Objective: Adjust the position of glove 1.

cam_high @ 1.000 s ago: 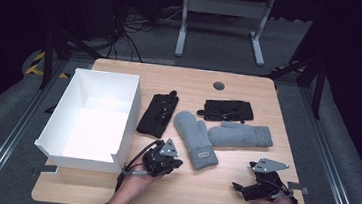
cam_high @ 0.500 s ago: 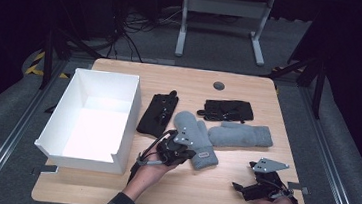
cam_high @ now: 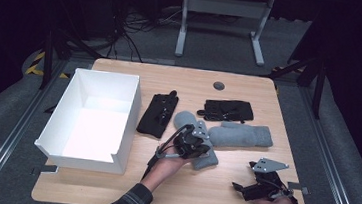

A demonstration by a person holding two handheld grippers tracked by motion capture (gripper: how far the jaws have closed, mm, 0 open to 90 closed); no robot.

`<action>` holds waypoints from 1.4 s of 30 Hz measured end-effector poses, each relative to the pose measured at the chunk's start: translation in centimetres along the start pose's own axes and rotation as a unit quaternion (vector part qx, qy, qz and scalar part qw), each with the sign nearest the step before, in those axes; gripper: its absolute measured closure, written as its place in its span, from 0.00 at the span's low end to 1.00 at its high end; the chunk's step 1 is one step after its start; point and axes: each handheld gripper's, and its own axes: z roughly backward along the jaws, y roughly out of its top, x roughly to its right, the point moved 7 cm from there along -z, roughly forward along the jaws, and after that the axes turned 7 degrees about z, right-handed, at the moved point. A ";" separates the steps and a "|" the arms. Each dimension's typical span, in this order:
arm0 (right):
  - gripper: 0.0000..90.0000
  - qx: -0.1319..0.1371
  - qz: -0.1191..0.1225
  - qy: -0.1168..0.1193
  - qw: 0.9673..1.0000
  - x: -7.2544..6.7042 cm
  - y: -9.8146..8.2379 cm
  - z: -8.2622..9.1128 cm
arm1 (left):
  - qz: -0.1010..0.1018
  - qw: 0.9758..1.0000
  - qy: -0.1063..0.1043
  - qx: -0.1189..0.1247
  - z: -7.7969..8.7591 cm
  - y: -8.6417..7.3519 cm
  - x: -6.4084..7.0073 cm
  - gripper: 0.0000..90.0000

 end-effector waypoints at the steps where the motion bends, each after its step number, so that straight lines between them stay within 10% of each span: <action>1: 0.00 0.000 0.000 0.000 1.000 0.0 0.0 0.0 | 0.000 1.000 0.005 -0.003 -0.3 0.1 -0.1 1.00; 12: 0.00 0.000 0.001 0.000 1.000 0.0 0.0 0.0 | 0.007 1.000 -0.003 -0.017 -0.8 -0.5 -0.3 1.00; 42: 0.00 0.001 0.003 0.001 1.000 -0.1 0.0 0.0 | 0.023 0.999 -0.009 -0.047 5.5 -7.3 1.1 1.00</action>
